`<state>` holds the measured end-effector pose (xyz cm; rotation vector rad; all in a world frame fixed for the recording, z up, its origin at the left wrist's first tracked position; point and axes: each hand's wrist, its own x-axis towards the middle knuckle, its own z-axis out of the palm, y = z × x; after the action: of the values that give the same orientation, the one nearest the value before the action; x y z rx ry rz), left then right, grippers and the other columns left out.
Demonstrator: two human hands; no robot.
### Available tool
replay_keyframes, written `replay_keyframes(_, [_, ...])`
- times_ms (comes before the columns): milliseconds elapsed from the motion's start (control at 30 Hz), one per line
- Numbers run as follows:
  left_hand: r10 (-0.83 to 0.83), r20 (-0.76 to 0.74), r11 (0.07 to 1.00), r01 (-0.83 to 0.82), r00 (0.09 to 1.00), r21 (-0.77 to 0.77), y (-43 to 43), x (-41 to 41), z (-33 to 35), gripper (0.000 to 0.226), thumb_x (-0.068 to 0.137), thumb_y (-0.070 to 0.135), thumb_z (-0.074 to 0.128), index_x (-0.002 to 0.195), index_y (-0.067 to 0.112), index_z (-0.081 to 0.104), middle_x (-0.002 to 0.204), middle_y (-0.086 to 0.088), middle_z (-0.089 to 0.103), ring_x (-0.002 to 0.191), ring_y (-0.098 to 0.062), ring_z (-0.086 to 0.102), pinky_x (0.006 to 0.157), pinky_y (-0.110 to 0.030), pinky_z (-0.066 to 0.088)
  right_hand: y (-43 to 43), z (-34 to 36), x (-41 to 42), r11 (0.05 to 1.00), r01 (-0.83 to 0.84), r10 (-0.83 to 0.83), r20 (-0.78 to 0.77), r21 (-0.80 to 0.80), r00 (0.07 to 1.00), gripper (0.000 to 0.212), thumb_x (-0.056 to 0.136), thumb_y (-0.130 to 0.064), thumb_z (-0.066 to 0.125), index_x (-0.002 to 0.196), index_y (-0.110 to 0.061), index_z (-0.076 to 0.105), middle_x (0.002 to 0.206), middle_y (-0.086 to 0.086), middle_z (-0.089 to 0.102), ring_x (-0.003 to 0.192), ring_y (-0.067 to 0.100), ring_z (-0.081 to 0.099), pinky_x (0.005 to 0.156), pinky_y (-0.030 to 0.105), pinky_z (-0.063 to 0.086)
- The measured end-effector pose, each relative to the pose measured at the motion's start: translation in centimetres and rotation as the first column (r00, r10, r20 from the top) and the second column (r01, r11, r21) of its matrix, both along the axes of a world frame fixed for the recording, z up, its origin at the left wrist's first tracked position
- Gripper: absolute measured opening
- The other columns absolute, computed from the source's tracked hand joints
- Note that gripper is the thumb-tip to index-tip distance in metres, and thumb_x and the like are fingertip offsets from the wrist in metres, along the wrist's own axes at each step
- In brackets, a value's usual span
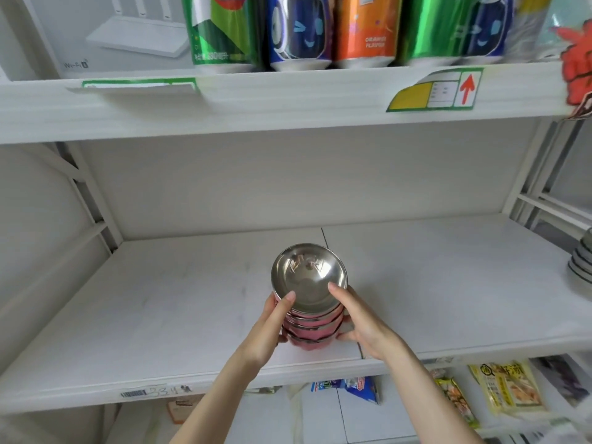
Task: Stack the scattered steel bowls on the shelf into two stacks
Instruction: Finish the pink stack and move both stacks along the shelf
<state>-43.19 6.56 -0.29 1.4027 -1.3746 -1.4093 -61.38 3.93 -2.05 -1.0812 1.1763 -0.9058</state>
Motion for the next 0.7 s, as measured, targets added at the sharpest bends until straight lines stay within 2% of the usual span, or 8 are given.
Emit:
replay_keyframes(200, [0.037,-0.026,0.999,-0.037,0.999,0.004,0.9,-6.7,0.3,0.051,0.090,0.061,0.030,0.137,0.040,0.031,0.106,0.027,0.047,0.114,-0.020,0.053,0.070,-0.015,0.038,0.1,0.9,-6.5,0.999,-0.035,0.036,-0.039,0.012,0.999,0.065,0.078,-0.066,0.055,0.133,-0.034,0.041,0.129,-0.006,0.056,0.116,0.017,0.054,0.101,0.058,0.041])
replay_keyframes(300, [0.036,-0.022,0.999,-0.037,0.999,-0.012,1.0,-10.4,0.9,0.050,0.092,0.060,0.028,0.138,0.040,0.030,0.104,0.026,0.046,0.113,-0.019,0.053,0.069,-0.013,0.038,0.5,1.7,-10.1,0.999,-0.044,0.044,-0.059,0.003,0.997,0.067,0.078,-0.066,0.053,0.135,-0.033,0.039,0.129,-0.006,0.054,0.115,0.016,0.053,0.102,0.057,0.041])
replay_keyframes(400, [0.018,-0.018,1.000,-0.018,1.000,-0.016,1.0,-14.1,1.3,0.045,0.093,0.059,0.027,0.134,0.041,0.031,0.102,0.027,0.047,0.104,-0.013,0.056,0.066,-0.012,0.039,0.9,2.3,-13.9,1.000,-0.027,0.026,-0.076,-0.010,0.997,0.074,0.073,-0.069,0.053,0.136,-0.032,0.038,0.128,-0.006,0.054,0.115,0.017,0.053,0.102,0.056,0.041])
replay_keyframes(567, [-0.045,0.009,0.999,0.045,0.999,-0.029,0.9,-19.6,1.4,0.044,0.093,0.059,0.027,0.134,0.044,0.029,0.102,0.029,0.046,0.107,-0.016,0.054,0.068,-0.013,0.037,1.9,2.6,-19.4,0.999,0.045,-0.046,-0.063,-0.019,0.997,0.058,0.085,-0.061,0.048,0.133,-0.029,0.041,0.122,-0.008,0.056,0.108,0.012,0.055,0.098,0.050,0.045])
replay_keyframes(700, [-0.065,0.006,0.997,0.065,0.998,-0.029,0.6,-23.9,1.2,0.043,0.093,0.058,0.029,0.133,0.042,0.031,0.103,0.029,0.046,0.111,-0.017,0.055,0.069,-0.013,0.038,2.1,2.4,-23.7,0.996,0.080,-0.081,-0.056,-0.029,0.995,0.054,0.086,-0.060,0.047,0.131,-0.030,0.041,0.121,-0.009,0.055,0.108,0.012,0.055,0.100,0.052,0.044])
